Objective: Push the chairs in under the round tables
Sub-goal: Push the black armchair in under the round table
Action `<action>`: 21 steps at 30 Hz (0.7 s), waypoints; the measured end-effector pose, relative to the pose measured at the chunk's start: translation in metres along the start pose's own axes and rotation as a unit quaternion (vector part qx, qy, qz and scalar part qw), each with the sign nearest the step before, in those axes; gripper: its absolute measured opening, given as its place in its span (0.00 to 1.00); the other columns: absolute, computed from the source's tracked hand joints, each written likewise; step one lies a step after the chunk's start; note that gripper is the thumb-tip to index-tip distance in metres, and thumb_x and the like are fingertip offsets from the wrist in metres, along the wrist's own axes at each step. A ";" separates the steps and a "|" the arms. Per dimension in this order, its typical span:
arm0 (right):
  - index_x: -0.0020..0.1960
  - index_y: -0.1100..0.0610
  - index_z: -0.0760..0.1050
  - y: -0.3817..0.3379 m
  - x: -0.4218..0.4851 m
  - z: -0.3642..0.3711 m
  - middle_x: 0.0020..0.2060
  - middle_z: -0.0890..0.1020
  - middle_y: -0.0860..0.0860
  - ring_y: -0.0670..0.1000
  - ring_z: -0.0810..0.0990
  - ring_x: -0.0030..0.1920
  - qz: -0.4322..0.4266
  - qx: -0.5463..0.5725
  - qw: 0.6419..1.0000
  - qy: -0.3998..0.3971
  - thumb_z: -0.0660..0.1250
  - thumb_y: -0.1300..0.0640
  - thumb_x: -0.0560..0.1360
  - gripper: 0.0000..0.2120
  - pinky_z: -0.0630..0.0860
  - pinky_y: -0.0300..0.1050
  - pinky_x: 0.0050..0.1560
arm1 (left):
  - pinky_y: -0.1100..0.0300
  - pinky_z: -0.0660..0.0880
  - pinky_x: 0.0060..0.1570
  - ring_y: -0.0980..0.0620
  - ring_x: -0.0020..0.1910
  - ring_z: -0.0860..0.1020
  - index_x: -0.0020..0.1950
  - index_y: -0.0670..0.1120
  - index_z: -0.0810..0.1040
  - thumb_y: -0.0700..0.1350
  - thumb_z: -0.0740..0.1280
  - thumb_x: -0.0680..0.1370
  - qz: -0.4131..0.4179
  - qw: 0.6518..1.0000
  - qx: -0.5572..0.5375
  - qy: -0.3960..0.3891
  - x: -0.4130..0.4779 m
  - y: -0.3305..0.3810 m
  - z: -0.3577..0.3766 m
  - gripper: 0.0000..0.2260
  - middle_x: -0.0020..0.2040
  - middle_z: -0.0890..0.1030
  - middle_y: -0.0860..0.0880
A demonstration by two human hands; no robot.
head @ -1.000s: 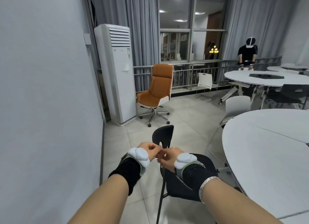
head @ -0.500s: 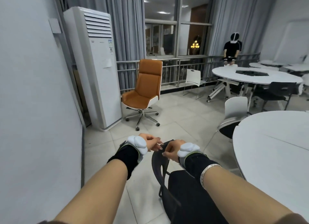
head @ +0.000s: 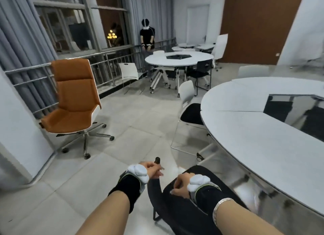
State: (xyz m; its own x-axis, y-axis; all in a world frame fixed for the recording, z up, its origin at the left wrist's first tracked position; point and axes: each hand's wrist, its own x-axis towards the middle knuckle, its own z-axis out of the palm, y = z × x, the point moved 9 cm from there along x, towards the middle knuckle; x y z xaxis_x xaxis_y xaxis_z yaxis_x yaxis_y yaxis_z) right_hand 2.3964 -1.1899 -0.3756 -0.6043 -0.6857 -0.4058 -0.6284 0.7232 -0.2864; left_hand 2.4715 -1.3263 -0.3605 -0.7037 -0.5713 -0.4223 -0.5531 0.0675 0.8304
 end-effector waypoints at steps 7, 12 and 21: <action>0.40 0.41 0.74 0.047 0.033 0.019 0.42 0.81 0.43 0.44 0.81 0.50 0.133 0.066 0.989 -0.009 0.63 0.28 0.59 0.20 0.69 0.36 0.40 | 0.75 0.66 0.17 0.65 0.22 0.77 0.58 0.36 0.78 0.40 0.62 0.79 0.011 0.991 0.047 -0.126 0.063 -0.001 0.033 0.12 0.37 0.79 0.48; 0.45 0.40 0.74 0.040 0.045 0.012 0.46 0.84 0.44 0.44 0.82 0.50 0.159 0.056 0.986 -0.006 0.65 0.31 0.64 0.16 0.68 0.36 0.37 | 0.75 0.65 0.18 0.66 0.21 0.76 0.53 0.39 0.79 0.40 0.62 0.79 0.026 0.981 0.074 -0.179 0.082 -0.001 0.033 0.08 0.37 0.78 0.48; 0.44 0.38 0.76 0.009 0.061 0.054 0.45 0.82 0.40 0.43 0.81 0.49 0.258 0.168 0.952 0.004 0.65 0.27 0.58 0.21 0.74 0.38 0.45 | 0.76 0.62 0.16 0.64 0.26 0.78 0.58 0.39 0.79 0.41 0.62 0.80 0.047 0.959 0.132 -0.247 0.131 -0.034 0.016 0.11 0.41 0.79 0.48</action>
State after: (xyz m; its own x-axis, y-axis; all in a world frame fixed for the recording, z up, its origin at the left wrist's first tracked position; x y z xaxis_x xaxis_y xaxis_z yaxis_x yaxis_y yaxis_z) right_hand 2.3808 -1.2210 -0.4501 -0.7946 -0.2329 -0.5607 -0.0573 0.9481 -0.3127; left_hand 2.3909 -1.3901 -0.4495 -0.8456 -0.0998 -0.5245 -0.5242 0.3418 0.7800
